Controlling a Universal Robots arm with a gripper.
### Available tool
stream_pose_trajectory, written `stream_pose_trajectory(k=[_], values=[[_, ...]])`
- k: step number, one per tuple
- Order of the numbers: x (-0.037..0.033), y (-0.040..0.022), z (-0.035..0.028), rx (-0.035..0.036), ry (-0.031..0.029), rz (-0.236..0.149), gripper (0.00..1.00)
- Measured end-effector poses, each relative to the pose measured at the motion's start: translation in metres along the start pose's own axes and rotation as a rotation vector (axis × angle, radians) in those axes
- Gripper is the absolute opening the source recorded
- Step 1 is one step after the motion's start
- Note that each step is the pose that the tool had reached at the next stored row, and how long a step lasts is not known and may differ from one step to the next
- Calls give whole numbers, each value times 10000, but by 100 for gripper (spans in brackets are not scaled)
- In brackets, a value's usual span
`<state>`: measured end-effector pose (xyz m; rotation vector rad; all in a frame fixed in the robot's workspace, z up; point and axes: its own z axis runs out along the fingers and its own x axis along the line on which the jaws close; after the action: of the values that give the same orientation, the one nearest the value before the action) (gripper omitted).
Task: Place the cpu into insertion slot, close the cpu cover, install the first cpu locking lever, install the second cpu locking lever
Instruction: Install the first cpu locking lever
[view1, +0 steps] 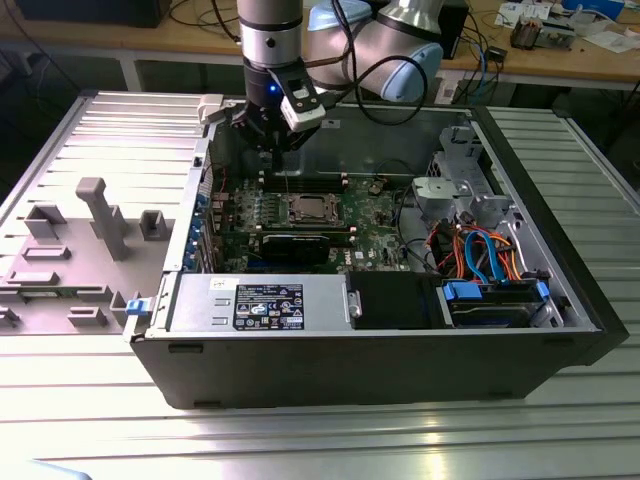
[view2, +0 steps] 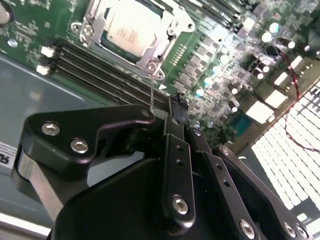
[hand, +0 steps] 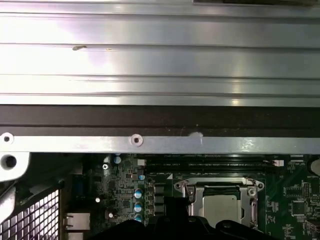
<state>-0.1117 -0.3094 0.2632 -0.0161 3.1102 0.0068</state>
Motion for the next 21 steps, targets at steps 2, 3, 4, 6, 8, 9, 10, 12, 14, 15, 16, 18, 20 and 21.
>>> stream_pose_trajectory(k=[2, 3, 4, 6, 8, 9, 10, 12, 14, 15, 16, 18, 20, 21], values=[[-63, 3, 8, 30, -1, 1, 11], [-96, 5, 13, 54, -2, 1, 11], [-123, 6, 18, 70, -3, -1, 11], [-184, 7, 31, 98, -4, -2, 11], [-243, 8, 48, 125, -4, -2, 11], [-255, 8, 56, 148, -8, -5, 11], [-255, 8, 58, 158, -7, -4, 11], [-256, 8, 58, 162, -6, -4, 11], [-256, 8, 60, 161, -7, -4, 11], [-256, 8, 60, 161, -7, -4, 11], [-256, 8, 60, 161, -6, -4, 11], [-256, 8, 60, 161, -7, -4, 11], [-256, 8, 60, 161, -7, -4, 11], [-256, 8, 60, 161, -6, -3, 11]])
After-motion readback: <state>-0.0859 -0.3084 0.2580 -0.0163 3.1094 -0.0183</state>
